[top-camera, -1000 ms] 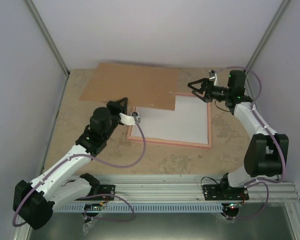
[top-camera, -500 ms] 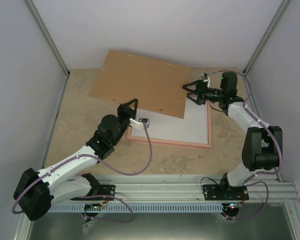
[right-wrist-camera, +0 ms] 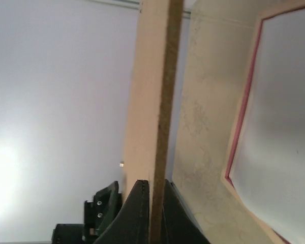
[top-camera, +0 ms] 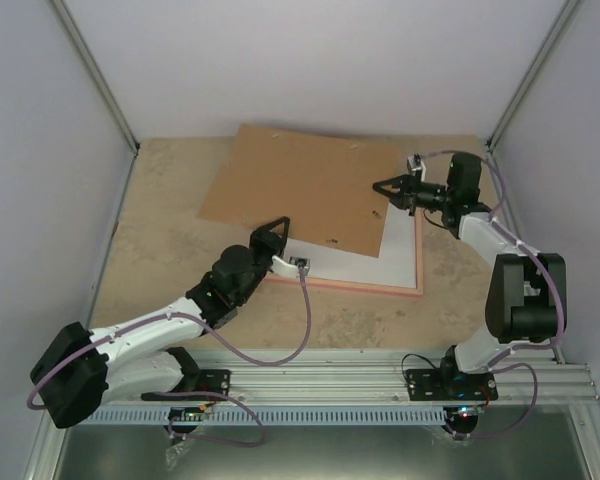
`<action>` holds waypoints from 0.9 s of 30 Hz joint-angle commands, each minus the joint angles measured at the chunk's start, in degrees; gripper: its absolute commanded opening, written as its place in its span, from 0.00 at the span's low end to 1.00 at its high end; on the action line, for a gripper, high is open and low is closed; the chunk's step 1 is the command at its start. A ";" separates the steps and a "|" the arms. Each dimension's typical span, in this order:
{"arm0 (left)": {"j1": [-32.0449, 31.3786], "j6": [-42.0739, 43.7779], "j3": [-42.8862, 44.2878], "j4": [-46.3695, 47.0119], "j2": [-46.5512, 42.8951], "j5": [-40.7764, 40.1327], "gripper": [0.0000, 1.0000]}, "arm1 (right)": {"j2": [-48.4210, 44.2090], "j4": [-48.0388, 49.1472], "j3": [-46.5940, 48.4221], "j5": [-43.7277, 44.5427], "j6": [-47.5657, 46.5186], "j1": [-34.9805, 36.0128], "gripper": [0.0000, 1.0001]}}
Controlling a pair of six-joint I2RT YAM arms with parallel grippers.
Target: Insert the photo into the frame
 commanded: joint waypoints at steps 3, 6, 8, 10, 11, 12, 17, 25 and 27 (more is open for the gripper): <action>-0.61 -3.93 -0.08 2.80 -3.15 -3.58 0.68 | -1.20 2.85 -2.79 -4.28 -3.73 -5.48 0.00; -0.61 -13.79 3.53 -12.00 -7.64 -4.76 0.85 | -2.17 -7.74 -0.95 -7.11 -13.80 -9.34 0.01; -0.61 -25.24 7.35 -23.87 -10.05 -4.03 0.88 | -3.03 -14.05 -0.16 -9.21 -20.25 -11.25 0.00; -0.61 -34.60 10.19 -32.90 -11.33 -3.11 0.88 | -3.20 -19.60 0.67 -12.12 -25.88 -12.65 0.00; -0.61 -38.83 11.29 -37.06 -11.53 -2.43 0.88 | -3.01 -23.22 1.54 -13.05 -29.40 -13.22 0.00; -0.61 -43.25 11.96 -40.29 -11.70 -1.71 0.87 | -2.52 -27.78 2.90 -13.88 -33.86 -13.75 0.01; 2.20 -59.06 13.19 -47.70 -12.74 4.97 0.85 | 3.02 -56.33 12.31 -14.42 -60.74 -15.60 0.01; 4.83 -66.08 14.27 -48.79 -10.97 9.89 0.82 | 5.09 -52.13 9.94 -15.59 -56.71 -17.64 0.01; 4.84 -66.03 14.21 -48.47 -10.41 9.89 0.82 | 6.21 -52.12 9.86 -15.31 -56.56 -17.62 0.01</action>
